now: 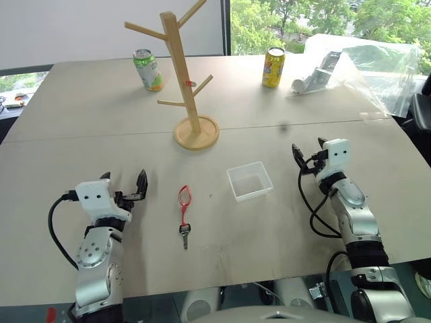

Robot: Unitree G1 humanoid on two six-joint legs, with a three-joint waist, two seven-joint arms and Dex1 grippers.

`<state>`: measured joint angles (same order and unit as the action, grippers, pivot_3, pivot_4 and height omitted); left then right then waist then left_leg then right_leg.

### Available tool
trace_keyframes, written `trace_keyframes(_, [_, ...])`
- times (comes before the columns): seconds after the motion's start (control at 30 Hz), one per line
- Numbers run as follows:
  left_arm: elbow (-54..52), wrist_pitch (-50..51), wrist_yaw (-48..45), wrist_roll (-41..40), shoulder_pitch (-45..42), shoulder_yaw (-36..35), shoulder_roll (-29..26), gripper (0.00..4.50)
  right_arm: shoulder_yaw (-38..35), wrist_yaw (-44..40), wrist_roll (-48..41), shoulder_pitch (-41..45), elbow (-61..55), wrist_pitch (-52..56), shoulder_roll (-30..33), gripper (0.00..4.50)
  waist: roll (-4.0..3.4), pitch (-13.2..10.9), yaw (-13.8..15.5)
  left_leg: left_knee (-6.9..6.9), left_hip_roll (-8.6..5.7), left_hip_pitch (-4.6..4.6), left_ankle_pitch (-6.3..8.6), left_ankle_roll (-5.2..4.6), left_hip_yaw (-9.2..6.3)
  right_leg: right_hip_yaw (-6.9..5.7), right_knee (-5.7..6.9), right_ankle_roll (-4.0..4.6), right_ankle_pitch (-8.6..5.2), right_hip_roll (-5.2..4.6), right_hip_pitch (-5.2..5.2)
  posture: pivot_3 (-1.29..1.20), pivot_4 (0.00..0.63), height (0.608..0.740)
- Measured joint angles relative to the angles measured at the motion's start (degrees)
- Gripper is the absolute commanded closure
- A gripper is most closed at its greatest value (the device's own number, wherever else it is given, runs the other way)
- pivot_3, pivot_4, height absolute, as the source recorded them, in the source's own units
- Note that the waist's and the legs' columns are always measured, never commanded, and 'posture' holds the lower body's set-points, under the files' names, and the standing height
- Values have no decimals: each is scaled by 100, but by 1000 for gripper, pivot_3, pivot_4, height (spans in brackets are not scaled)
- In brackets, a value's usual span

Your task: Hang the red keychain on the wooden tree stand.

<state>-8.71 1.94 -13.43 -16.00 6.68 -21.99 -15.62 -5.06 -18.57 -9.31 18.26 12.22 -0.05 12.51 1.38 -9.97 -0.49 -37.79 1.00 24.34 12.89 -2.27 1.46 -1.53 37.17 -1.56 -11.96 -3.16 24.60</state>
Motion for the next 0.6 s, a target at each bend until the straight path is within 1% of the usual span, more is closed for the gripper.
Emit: trace_keyframes(0.6, [0,-172,-500,-382,-90,8,0,0,-32,4,-23,3,-1,8,26,84,0,0,-1,0,0,-1,0,0,1,1,0,0,0,0,-1,0,150,740])
